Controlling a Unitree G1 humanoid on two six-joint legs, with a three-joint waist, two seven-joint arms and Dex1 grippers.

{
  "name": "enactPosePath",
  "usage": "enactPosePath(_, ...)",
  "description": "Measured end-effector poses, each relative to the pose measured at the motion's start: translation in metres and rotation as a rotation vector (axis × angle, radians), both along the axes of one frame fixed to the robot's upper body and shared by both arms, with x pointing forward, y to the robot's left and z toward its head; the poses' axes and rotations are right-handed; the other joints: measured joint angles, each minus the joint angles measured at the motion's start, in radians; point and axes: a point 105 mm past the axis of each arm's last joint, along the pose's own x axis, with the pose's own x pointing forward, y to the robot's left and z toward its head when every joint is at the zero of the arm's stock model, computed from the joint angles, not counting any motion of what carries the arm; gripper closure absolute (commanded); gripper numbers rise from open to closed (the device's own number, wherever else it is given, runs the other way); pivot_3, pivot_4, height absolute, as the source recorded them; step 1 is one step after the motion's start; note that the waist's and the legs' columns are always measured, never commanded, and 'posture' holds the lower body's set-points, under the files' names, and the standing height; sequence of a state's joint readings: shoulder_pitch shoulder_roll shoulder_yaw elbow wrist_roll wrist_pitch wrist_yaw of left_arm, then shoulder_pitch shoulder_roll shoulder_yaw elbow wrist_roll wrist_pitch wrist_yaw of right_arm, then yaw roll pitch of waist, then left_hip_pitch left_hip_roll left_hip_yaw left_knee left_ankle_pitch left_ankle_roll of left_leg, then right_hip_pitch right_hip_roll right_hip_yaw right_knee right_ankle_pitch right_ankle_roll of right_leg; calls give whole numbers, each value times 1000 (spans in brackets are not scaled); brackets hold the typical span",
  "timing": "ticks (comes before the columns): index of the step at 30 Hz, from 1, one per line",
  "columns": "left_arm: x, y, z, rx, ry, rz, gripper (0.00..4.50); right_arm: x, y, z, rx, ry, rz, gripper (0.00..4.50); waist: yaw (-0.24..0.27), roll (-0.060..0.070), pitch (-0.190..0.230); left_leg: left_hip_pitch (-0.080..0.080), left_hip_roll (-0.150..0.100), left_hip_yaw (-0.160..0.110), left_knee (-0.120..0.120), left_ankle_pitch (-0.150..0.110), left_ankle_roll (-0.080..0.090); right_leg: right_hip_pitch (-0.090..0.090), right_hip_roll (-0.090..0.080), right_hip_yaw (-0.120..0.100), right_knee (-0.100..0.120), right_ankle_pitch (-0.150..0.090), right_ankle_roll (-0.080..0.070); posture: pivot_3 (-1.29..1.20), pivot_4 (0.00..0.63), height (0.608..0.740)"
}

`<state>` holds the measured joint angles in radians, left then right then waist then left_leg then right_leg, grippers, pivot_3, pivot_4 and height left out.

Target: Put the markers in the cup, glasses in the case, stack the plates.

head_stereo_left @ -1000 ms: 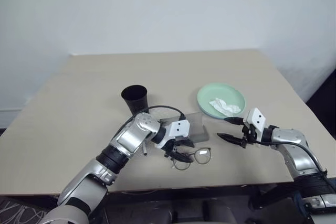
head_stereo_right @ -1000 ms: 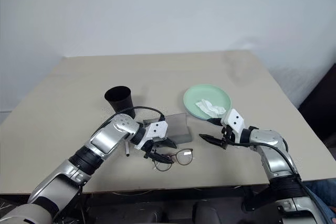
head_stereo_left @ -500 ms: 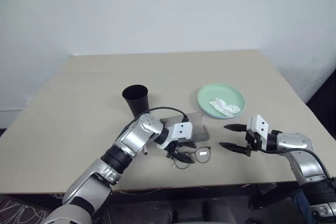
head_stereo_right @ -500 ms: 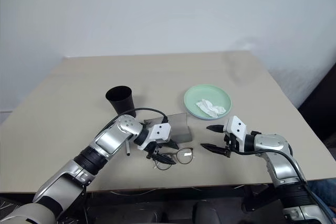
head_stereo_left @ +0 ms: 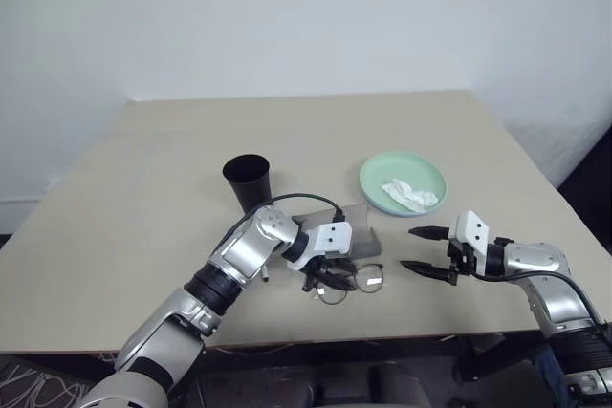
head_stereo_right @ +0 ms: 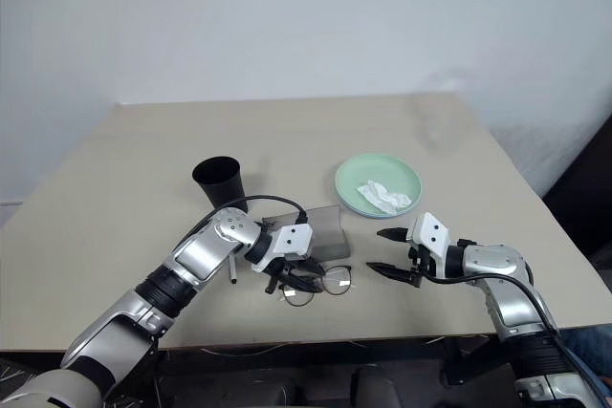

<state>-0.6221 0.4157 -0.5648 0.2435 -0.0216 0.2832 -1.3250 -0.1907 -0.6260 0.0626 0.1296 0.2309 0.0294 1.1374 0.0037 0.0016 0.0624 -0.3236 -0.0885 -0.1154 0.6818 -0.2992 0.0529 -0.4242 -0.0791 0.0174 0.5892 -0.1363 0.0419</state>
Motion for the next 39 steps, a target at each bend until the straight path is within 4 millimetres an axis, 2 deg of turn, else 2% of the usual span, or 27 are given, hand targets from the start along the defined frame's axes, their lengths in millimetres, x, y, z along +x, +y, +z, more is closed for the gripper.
enactPosePath(1, 0, 0, 0, 1, -1, -1, 2912, 0, 0, 0, -1, -1, -1, 880, 0, 0, 0, 0, 0, 0, 0, 0, 0, 0, 0, 0, 0, 0, 0, 0, 0, 740)
enactPosePath(3, 1, 0, 1, 2, -4, -2, 3287, 1, -1, -1, -4, -3, -2, 880, 0, 0, 0, 0, 0, 0, 0, 0, 0, 0, 0, 0, 0, 0, 0, 0, 0, 740)
enactPosePath(6, 3, 0, 5, 2, -16, -6, 4130, 2, -1, -2, -6, -10, -1, 880, 0, 0, 0, 0, 0, 0, 0, 0, 0, 0, 0, 0, 0, 0, 0, 0, 0, 740)
enactPosePath(23, 4, 0, 10, -9, -36, -20, 4130, 7, -4, -6, -26, -29, -10, 880, 0, 0, 0, 0, 0, 0, 1, 0, 0, 0, 0, 0, 0, 0, 0, 0, 0, 740)
enactPosePath(31, 15, -3, 47, -77, -118, -26, 4130, 10, -7, -9, -31, -30, -33, 880, -1, 0, 0, 0, 0, 0, 0, 0, 0, 0, 0, 0, 0, 0, 0, 0, 0, 740)
enactPosePath(36, 18, -4, 62, -114, -140, -20, 4130, 15, -6, -5, -33, -49, -35, 880, 0, 0, 0, 0, 0, 0, 0, 0, 0, 0, 0, 0, 0, 0, 0, 0, 0, 740)
enactPosePath(39, 20, -4, 65, -116, -145, -18, 4130, 17, -6, -3, -32, -57, -35, 880, 0, 0, 0, 0, 0, 0, 0, 0, 0, 0, 0, 0, 0, 0, 0, 0, 0, 740)
